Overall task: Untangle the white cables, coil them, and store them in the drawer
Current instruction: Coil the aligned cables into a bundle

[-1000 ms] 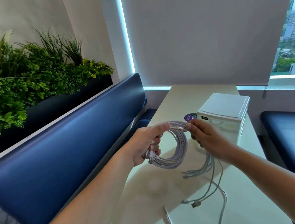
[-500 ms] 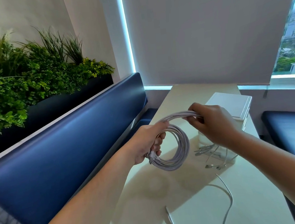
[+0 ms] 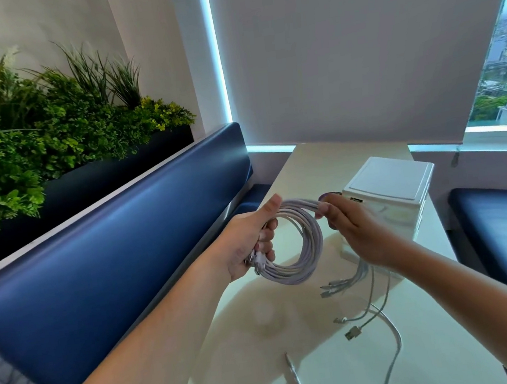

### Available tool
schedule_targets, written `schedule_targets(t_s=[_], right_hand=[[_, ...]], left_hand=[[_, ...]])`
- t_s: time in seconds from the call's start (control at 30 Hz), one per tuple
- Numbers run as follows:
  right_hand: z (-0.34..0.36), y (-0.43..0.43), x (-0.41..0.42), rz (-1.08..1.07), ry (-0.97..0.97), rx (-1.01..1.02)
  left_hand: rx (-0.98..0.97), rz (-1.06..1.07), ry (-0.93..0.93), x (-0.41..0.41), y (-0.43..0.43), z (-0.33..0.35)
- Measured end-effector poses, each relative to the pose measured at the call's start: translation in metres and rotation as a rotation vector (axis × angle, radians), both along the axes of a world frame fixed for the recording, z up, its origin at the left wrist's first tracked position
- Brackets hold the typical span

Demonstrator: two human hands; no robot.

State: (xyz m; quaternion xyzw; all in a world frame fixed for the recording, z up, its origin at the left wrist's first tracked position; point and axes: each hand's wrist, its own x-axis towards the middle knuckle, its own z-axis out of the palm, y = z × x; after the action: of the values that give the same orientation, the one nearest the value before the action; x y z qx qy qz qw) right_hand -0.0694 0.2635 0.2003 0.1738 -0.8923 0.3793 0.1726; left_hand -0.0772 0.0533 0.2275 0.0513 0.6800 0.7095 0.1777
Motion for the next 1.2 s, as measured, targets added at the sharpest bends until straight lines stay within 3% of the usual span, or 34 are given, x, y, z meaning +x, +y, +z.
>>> schedule_targets(t_s=[0.27,0.47,0.77,1.0,1.2], right_hand=[[-0.015,-0.018,0.009,0.047,-0.136,-0.165],[-0.016,-0.024,0.012,0.179,-0.281,-0.473],[-0.022,-0.028,0.018,0.153,-0.364,-0.491],[-0.016,-0.025,0.020,0.208,-0.525,-0.699],[-0.008,-0.014,0.013,0.121,-0.496,-0.615]], left_hand=[[0.030,-0.015,-0.022,0.001,0.004,-0.009],[0.107,0.006,-0.029,0.004,0.010,-0.005],[0.177,0.062,0.013,0.001,0.011,-0.005],[0.140,0.022,-0.016,-0.001,0.007,-0.002],[0.069,-0.015,-0.011,0.003,0.002,-0.002]])
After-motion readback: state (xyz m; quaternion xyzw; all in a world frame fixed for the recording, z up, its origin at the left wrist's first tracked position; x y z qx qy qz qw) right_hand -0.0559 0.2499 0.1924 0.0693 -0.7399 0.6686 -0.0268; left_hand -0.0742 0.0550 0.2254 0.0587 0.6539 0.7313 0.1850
